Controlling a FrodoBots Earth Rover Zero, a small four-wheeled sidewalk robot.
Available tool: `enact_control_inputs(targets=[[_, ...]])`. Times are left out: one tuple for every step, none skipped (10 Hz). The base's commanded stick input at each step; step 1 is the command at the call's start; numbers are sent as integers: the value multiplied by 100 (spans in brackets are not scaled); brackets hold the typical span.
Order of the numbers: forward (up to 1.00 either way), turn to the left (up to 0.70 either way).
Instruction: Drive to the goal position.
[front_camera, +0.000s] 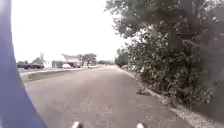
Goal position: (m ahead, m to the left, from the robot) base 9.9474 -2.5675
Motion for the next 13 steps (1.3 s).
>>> enact_control_inputs(targets=[[45, 0], [45, 0], [45, 0], [45, 0], [45, 0], [45, 0], [45, 0], [45, 0], [45, 0], [45, 0], [45, 0], [45, 0], [45, 0]])
